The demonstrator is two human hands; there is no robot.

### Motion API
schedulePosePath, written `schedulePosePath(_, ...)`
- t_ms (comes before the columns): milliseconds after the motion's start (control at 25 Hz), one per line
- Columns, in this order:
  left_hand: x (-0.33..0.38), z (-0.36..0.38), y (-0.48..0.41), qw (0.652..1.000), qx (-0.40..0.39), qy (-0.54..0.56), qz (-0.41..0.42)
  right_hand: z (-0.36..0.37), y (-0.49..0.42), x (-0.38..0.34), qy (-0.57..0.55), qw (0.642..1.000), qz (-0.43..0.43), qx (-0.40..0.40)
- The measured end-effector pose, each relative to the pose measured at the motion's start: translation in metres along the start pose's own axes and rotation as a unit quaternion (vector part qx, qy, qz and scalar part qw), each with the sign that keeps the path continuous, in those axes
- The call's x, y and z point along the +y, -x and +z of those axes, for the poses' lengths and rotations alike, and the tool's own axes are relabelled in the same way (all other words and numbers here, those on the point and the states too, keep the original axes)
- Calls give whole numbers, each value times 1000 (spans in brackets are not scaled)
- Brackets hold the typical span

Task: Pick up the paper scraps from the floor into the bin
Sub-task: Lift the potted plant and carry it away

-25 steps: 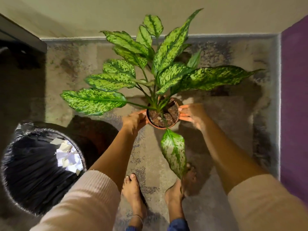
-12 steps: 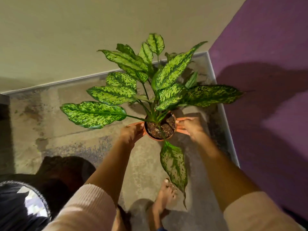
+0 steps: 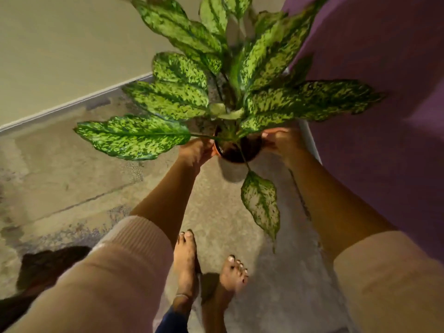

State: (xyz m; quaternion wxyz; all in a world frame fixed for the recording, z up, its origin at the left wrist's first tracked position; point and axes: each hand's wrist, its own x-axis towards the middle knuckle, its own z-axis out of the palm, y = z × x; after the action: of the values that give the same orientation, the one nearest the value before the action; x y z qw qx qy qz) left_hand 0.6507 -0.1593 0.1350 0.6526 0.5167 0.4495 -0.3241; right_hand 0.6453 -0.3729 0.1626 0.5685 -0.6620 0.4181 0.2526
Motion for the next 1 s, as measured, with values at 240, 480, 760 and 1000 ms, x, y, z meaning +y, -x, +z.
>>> schedulePosePath(240, 20, 37, -32, 997, -25, -60, 49, -10, -53, -4, -84, 996, 2, 12)
schedulePosePath(480, 11, 39, -56, 991, -65, -100, 66, -8, -88, -3, -27, 999, -17, 21)
schedulePosePath(760, -5, 28, -62, 996, -41, -36, 67, -2, -94, -8, -40, 999, -15, 22)
schedulePosePath(1000, -21, 8, -44, 997, -3, -22, 67, 7, -84, 6, 55, 997, -36, -28)
